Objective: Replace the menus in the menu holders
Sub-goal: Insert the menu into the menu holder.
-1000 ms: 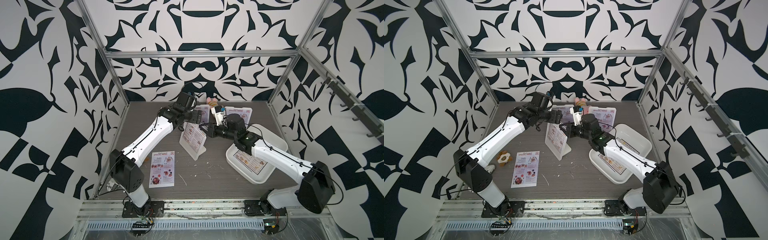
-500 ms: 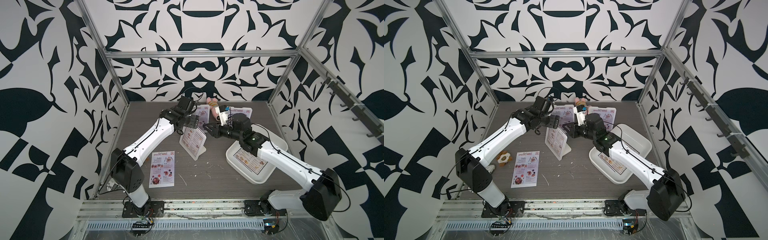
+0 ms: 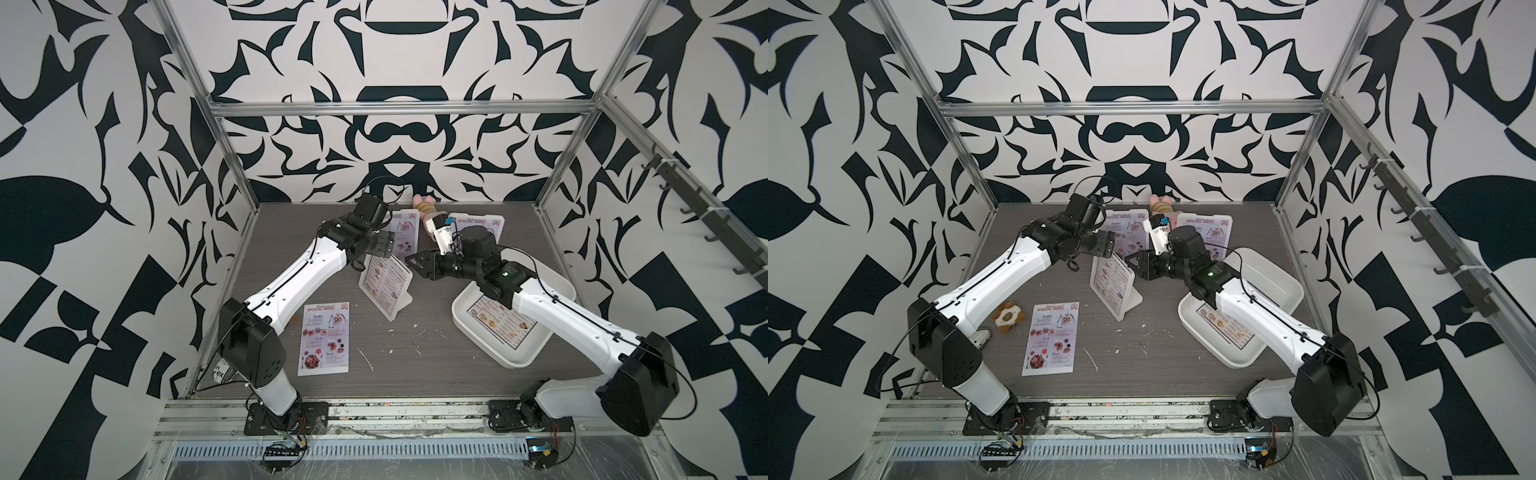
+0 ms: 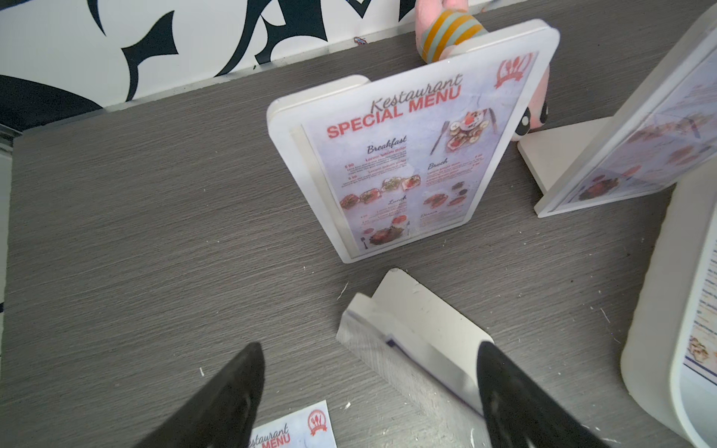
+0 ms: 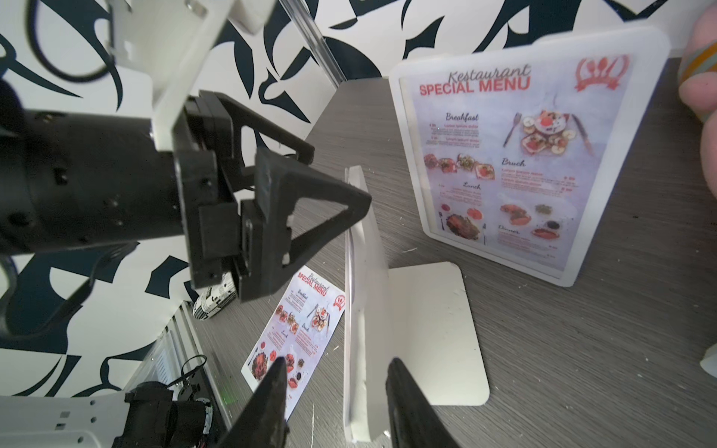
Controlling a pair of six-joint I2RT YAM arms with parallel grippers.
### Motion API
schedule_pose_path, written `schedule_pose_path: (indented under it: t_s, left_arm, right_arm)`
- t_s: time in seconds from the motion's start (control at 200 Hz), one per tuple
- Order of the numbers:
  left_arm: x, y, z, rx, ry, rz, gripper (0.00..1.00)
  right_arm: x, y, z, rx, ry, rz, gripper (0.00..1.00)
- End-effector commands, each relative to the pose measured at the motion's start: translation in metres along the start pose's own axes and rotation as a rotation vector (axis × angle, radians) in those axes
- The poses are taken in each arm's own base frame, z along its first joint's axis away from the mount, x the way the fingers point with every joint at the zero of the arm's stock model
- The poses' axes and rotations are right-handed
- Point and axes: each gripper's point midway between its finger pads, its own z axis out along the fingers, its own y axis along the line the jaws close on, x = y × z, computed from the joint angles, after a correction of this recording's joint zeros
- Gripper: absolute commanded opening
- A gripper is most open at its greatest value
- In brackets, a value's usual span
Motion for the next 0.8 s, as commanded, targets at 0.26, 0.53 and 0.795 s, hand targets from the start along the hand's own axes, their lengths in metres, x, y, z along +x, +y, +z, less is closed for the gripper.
schedule_pose_path:
  t_s: [0.26,0.53,0.795]
  left_arm:
    - [0.007,0.016,-0.006,-0.030,0.002,-0.043,0.88]
    - [-0.044,0.014,-0.050,0.039,-0.164,-0.079,0.93]
    - [-0.028,0.060,-0.063,-0.059,-0.166,-0.178,0.94]
  right_arm:
    - [-0.017,0.018,-0.015,-0.036,-0.043,-0.054,0.43]
    - [0.005,0.017,-0.008,-0.066,0.049,-0.110,0.48]
    - [0.025,-0.002,0.015,-0.047,0.113,-0.116,0.48]
